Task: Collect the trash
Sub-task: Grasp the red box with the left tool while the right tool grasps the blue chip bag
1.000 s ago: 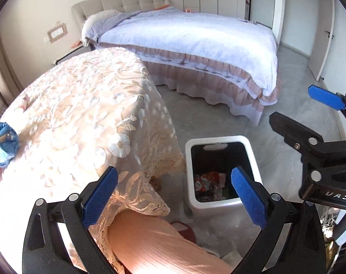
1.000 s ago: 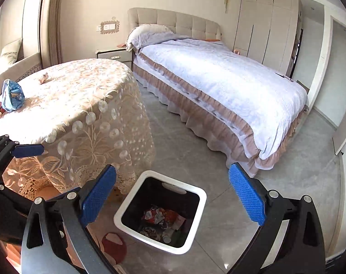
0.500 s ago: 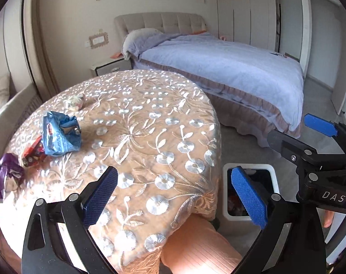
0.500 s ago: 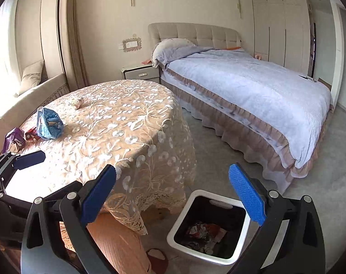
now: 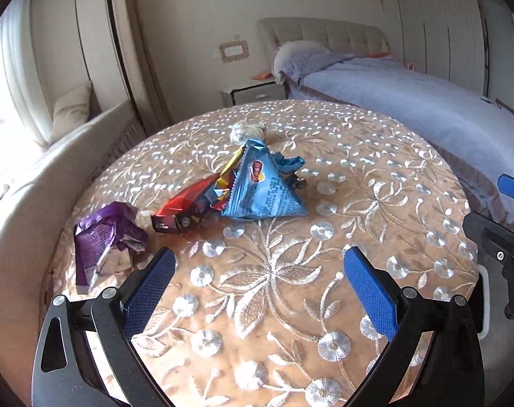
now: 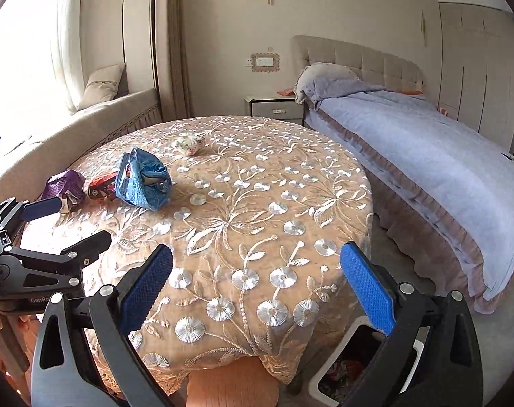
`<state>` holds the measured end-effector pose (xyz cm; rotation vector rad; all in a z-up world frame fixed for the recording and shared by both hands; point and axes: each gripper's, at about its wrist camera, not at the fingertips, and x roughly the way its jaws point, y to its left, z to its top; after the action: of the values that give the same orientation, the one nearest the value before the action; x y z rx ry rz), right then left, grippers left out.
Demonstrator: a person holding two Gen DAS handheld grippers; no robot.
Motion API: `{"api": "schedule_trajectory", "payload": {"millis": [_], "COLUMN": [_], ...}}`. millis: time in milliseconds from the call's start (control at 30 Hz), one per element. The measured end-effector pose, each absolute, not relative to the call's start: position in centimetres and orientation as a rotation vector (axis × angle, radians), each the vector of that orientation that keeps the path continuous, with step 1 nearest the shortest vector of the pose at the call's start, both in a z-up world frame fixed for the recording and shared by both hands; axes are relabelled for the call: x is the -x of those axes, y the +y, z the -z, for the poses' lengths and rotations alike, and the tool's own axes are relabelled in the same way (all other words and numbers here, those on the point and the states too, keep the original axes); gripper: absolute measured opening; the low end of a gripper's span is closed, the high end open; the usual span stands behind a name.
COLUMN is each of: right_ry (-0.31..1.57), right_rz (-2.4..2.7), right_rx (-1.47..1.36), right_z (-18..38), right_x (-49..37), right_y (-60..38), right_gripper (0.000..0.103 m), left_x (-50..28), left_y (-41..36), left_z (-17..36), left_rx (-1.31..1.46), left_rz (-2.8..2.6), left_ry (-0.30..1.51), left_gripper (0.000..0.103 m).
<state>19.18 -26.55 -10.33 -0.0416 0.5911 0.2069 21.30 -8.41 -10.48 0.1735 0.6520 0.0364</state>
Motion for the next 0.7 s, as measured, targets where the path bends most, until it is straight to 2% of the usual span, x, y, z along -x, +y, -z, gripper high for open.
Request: {"api": "schedule_trajectory", "payload": {"millis": [533,700], "right_ry": [0.561,0.587], "right_rz": [-0.367,-0.475], "right_rx": [0.258,0.195], "right_z": [10.4,9.4], "right_x": [-26.2,-30.0], "right_y": [-16.5,-15.7], "right_gripper": [0.098,0.098], "left_x": [-28.4,-30.1], "left_y": [0.5,0.4], "left_z": [10.8,11.7], "left_rx": [-0.075,-0.106], "left_rz": [-0.056,-0.054], "left_ry": [0.709,0.727], "left_gripper": [0.098,0.098]}}
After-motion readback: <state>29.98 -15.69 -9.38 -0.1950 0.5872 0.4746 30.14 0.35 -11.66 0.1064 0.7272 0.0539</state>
